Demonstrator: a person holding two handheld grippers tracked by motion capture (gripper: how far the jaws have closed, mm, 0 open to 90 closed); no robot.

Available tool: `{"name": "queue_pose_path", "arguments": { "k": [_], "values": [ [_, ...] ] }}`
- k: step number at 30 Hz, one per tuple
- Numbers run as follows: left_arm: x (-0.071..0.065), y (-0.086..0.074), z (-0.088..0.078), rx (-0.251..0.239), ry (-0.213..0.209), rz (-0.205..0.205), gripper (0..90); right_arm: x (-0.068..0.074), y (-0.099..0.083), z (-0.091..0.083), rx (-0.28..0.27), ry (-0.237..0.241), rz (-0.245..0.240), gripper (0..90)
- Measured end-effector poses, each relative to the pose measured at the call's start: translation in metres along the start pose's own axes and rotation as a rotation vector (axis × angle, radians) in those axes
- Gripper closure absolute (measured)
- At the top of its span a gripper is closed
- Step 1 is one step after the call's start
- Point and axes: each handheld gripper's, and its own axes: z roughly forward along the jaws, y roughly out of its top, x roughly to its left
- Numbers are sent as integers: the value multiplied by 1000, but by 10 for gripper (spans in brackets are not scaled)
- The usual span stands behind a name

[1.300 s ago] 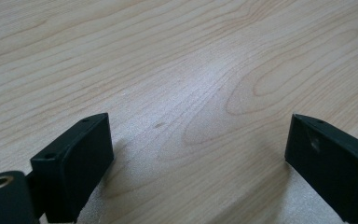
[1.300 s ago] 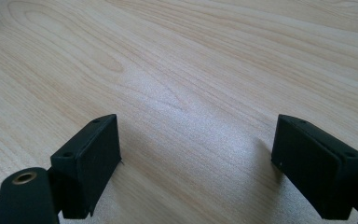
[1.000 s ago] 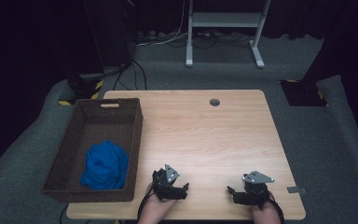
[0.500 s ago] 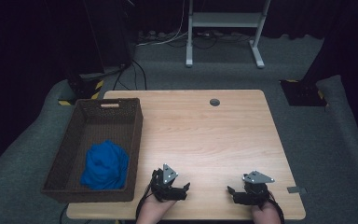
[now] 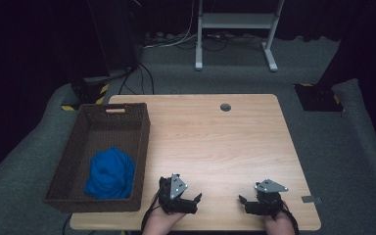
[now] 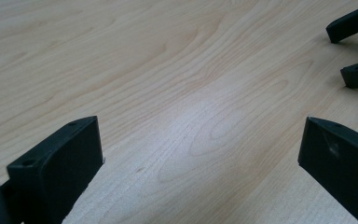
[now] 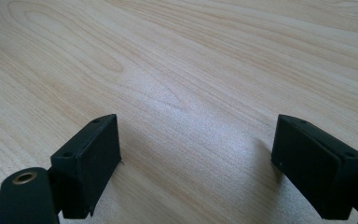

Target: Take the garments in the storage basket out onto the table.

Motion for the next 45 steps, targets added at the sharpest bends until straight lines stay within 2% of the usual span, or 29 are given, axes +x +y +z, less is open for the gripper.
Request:
{"name": "queue_pose_path", "arguments": {
  "k": [9, 19, 28, 34, 39, 45],
  "values": [
    [0, 5, -12, -49, 9, 14, 1, 0, 0, 0, 0, 0, 0, 152],
    [-4, 15, -28, -121, -6, 13, 1, 0, 0, 0, 0, 0, 0, 152],
    [-7, 22, -40, -165, -9, 37, 1, 0, 0, 0, 0, 0, 0, 153],
    [-9, 26, -48, -208, -14, 36, 1, 0, 0, 0, 0, 0, -1, 152],
    [-10, 27, -52, -229, -10, 32, 1, 0, 0, 0, 0, 0, 0, 152],
    [-10, 27, -53, -229, -5, 31, 1, 0, 0, 0, 0, 0, 0, 153]
  ]
}}
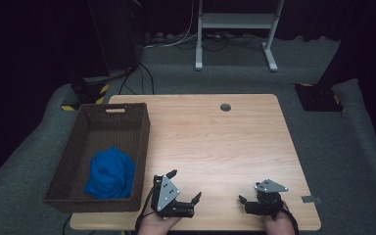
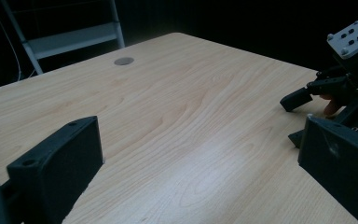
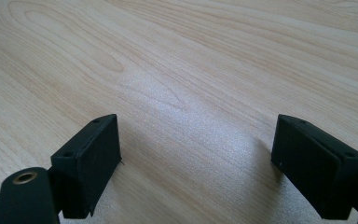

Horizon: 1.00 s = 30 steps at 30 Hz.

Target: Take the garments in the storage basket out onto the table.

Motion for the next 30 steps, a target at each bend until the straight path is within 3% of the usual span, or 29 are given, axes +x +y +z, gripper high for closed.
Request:
{"name": "queue_pose_path", "arguments": {
  "k": [15, 20, 30],
  "values": [
    [-2, 10, -10, -24, -18, -6, 4, 0, 0, 0, 0, 0, 0, 152],
    [-3, 15, -16, -42, -1, 18, 4, 0, 0, 0, 0, 0, 0, 152],
    [2, 21, -28, -73, 26, 8, 4, 0, 0, 0, 0, 0, 0, 152]
  ]
}}
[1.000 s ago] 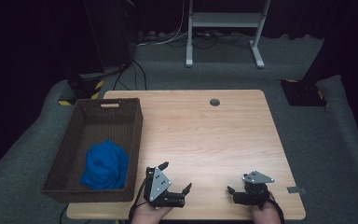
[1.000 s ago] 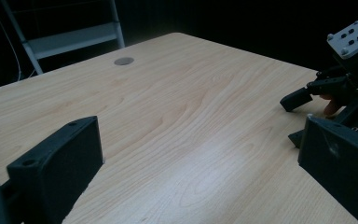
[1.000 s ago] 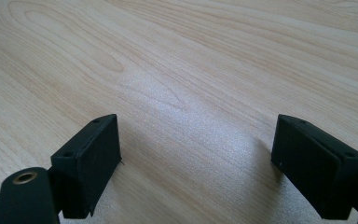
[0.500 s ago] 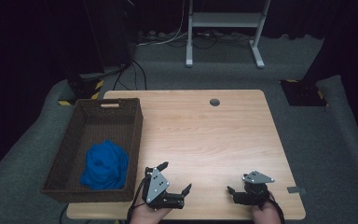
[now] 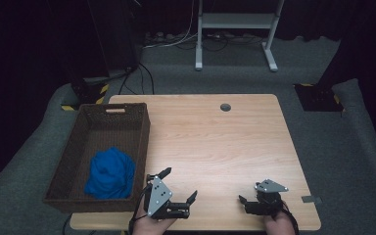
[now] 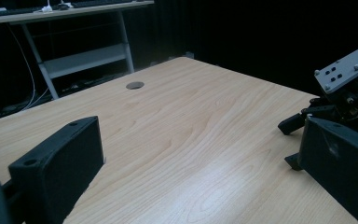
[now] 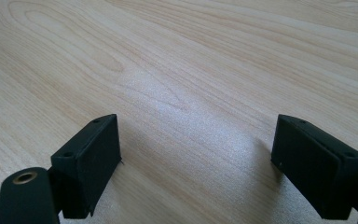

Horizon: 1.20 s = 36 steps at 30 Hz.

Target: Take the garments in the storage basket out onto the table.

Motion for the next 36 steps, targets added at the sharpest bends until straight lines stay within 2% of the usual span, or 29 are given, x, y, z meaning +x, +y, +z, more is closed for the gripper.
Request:
{"name": "queue_pose_path", "arguments": {
  "k": [7, 24, 36],
  "values": [
    [5, 4, -9, -18, 33, 4, 4, 0, 0, 0, 0, 0, 0, 152],
    [23, 10, -30, -58, 87, -34, 2, 0, 0, 0, 0, 0, 0, 152],
    [40, 13, -51, -94, 159, -58, 2, 0, 0, 0, 0, 0, 0, 152]
  ]
}}
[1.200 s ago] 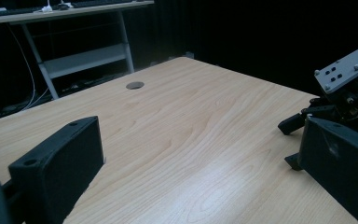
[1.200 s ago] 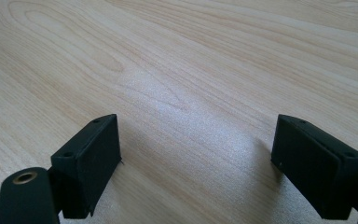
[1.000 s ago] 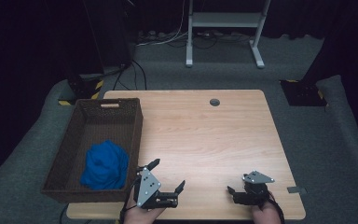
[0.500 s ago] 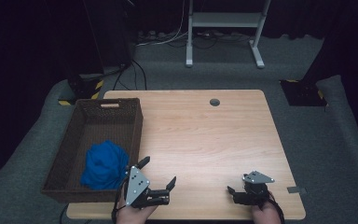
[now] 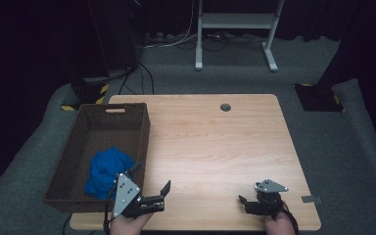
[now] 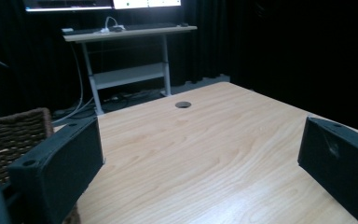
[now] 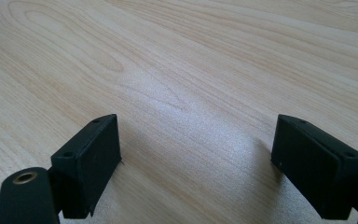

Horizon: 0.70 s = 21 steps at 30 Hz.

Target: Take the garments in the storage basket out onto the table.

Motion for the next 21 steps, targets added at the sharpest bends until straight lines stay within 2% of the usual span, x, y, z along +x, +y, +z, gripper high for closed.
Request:
{"name": "queue_pose_path", "arguments": {
  "k": [13, 21],
  "values": [
    [27, 4, -24, -40, 101, -34, 3, 0, 0, 0, 0, 0, 0, 152],
    [44, 4, -37, -67, 154, -73, 6, 0, 0, 0, 0, 0, 1, 152]
  ]
}}
